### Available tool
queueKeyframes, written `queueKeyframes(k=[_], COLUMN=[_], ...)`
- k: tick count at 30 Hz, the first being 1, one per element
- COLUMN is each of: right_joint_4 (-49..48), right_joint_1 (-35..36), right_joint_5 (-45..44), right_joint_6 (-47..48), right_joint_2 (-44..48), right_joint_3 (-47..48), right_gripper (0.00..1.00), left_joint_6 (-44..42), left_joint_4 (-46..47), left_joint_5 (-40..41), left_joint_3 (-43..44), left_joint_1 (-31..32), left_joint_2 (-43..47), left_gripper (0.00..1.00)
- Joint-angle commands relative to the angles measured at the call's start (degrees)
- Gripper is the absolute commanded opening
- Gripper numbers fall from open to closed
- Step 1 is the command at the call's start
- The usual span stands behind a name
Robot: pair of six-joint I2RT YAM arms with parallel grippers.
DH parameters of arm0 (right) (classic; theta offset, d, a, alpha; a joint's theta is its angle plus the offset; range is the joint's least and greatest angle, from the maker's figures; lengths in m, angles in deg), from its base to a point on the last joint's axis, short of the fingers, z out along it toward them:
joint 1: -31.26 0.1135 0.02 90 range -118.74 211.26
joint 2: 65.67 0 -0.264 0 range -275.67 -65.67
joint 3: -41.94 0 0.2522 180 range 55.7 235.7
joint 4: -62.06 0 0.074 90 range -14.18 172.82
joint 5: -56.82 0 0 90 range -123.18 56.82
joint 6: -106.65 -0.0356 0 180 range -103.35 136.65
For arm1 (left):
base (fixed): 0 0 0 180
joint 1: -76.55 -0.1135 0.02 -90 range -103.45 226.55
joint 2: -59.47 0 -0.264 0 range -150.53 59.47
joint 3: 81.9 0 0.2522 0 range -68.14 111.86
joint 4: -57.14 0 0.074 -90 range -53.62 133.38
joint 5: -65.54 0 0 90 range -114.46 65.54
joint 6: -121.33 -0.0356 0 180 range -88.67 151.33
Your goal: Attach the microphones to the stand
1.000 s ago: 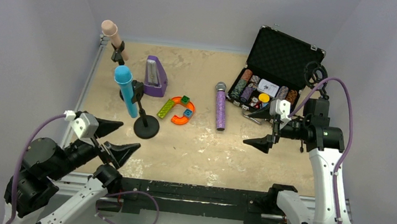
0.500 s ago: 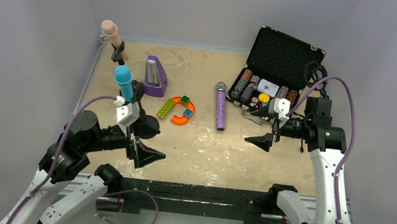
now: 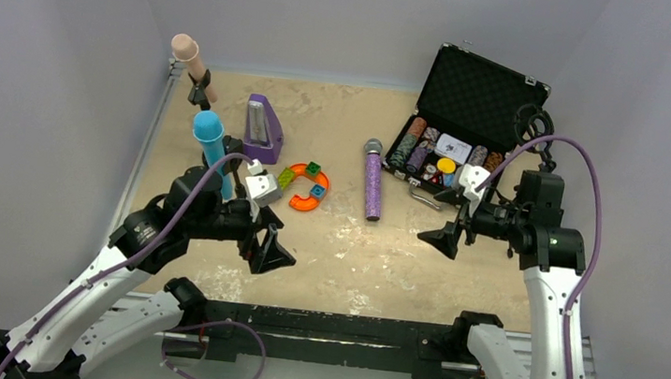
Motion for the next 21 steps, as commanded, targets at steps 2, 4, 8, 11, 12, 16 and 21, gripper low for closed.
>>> queueKeyframes(k=[2, 4, 8, 11, 12, 16, 21], right_joint_4=[-6.2, -7.0, -8.1, -9.5, -10.1, -14.0, -19.1], right_joint_1=[-1.7, -2.3, -3.2, -4.7, -5.7, -11.3, -18.5], right_joint_5=[-6.5, -9.1, -15.3, -17.0, -17.4, -21.0, -27.9], right_joint_6=[-8.3, -10.5, -15.8, -19.6, -20.9, -27.9, -35.8], right_joint_2=[2.2, 2.8, 4.4, 5.0, 4.9, 4.7, 2.3], right_joint_3=[0.5, 0.6, 2.5, 4.4, 5.0, 7.3, 12.1], right_gripper=[0.93, 0.93, 0.94, 0.94, 0.94, 0.94, 0.93], left_joint_6=[-5.0, -4.5, -4.3, -4.7, -4.5, -4.5, -4.5], left_joint_4=[0.4, 2.7, 4.4, 4.1, 4.4, 4.6, 4.4], left_joint_5=[3.0, 3.1, 3.0, 3.9, 3.5, 3.1, 3.6], left_joint_3=[-2.0, -4.0, -6.7, -7.5, -7.7, -7.7, -7.8], left_joint_1=[0.1, 0.1, -0.4, -0.5, -0.5, -0.5, -0.5], left_joint_2=[1.4, 2.4, 3.7, 4.4, 4.6, 4.9, 5.3], left_gripper=[0.99, 0.99, 0.99, 0.99, 0.99, 0.99, 0.99])
